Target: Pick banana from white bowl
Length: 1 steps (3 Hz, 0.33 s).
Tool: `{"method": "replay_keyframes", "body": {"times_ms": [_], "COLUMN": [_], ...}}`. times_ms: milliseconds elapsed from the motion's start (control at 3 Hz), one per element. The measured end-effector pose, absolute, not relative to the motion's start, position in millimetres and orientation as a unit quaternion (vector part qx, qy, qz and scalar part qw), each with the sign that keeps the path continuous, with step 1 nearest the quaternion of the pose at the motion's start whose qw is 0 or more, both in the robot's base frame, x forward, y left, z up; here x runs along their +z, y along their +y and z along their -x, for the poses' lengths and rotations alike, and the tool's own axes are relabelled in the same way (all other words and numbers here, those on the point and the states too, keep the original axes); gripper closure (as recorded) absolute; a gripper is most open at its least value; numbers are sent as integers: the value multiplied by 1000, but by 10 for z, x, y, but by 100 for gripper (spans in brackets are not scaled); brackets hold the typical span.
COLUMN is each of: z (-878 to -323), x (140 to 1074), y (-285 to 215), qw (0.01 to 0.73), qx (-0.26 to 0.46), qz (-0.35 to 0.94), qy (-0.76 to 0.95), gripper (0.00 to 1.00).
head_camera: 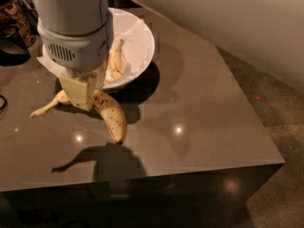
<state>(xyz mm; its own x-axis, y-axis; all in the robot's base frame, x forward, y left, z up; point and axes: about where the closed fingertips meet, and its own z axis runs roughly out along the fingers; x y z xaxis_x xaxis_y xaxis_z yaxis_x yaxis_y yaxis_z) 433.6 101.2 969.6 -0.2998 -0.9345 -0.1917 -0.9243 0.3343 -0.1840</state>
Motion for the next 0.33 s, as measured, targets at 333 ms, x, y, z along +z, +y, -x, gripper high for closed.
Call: {"method": "replay_keyframes", "body": {"times_ms": [333], "z": [-4213], "x": [9720], "y": [991], "qw": [132], "qx": [-13], "qz": [566], "qy": [813], "gripper": [100]}}
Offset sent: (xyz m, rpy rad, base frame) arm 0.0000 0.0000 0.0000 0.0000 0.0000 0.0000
